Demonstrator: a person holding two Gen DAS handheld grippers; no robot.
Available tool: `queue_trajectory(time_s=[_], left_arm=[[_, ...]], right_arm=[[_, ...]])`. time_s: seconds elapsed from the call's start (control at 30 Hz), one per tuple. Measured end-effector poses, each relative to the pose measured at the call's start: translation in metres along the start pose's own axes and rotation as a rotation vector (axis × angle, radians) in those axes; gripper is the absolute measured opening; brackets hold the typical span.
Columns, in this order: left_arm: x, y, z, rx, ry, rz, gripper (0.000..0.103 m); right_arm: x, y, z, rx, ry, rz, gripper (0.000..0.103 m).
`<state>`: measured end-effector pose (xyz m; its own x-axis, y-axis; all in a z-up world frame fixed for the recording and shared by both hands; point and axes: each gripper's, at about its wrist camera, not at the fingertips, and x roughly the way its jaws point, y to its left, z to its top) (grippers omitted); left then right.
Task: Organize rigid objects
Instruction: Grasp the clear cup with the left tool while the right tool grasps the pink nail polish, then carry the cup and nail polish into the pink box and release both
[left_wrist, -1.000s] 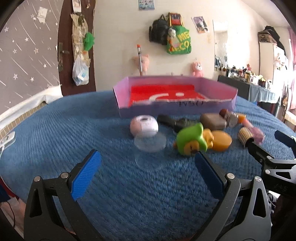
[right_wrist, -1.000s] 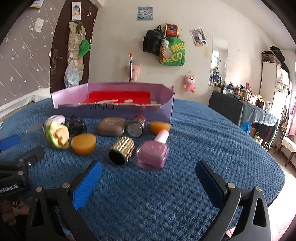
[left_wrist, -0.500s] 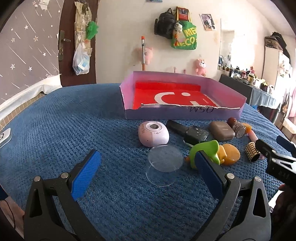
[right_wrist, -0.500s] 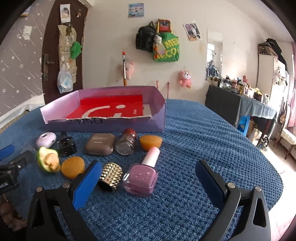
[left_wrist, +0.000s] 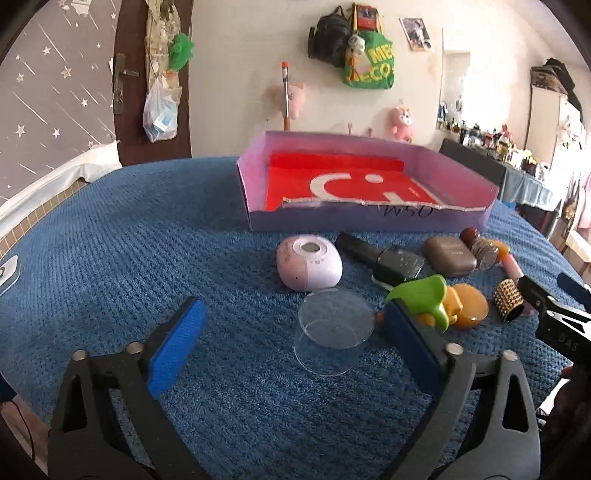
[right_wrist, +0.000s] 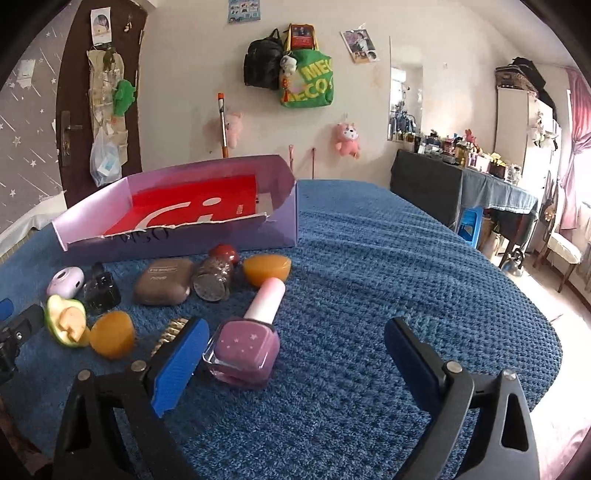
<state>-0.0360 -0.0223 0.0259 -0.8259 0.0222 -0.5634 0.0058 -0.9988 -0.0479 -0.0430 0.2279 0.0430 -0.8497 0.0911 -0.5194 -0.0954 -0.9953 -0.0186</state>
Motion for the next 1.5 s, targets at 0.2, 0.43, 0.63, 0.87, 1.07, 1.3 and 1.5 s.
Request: queue_trajectory(time_s=[0.2,0.43,0.63,0.87,1.07,1.3,1.5], left_arm=[[0.014,0.000,0.001,-0.016,0.079,-0.023,0.074],[0.018,-0.006,0.007,0.005,0.082,-0.103,0.037],[0.003,-0.011,0.012,0.017,0.001,-0.082,0.037],[-0.014,-0.017,0.027,0.046,-0.061,-0.073,0.037],[-0.020,-0.019,0.049,0.051,-0.103,-0.080,0.037],[-0.011,-0.019,0.084,0.065,-0.137,-0.082,0.037],[0.023,-0.021,0.118,0.077,-0.091,-0.089,0.037]], right_arm=[[0.004,0.010,0.000,-0.057,0.022,0.003,0.079],[0.010,0.014,-0.008,-0.065,0.066,0.093,0.048],[0.005,0.010,-0.008,-0.030,0.050,0.128,0.044],[-0.012,0.014,0.005,-0.047,-0.019,0.140,0.044],[-0.022,0.021,0.025,-0.065,-0.061,0.159,0.044],[-0.020,0.026,0.062,-0.078,-0.122,0.170,0.044],[0.010,0.034,0.099,-0.098,-0.094,0.197,0.044]])
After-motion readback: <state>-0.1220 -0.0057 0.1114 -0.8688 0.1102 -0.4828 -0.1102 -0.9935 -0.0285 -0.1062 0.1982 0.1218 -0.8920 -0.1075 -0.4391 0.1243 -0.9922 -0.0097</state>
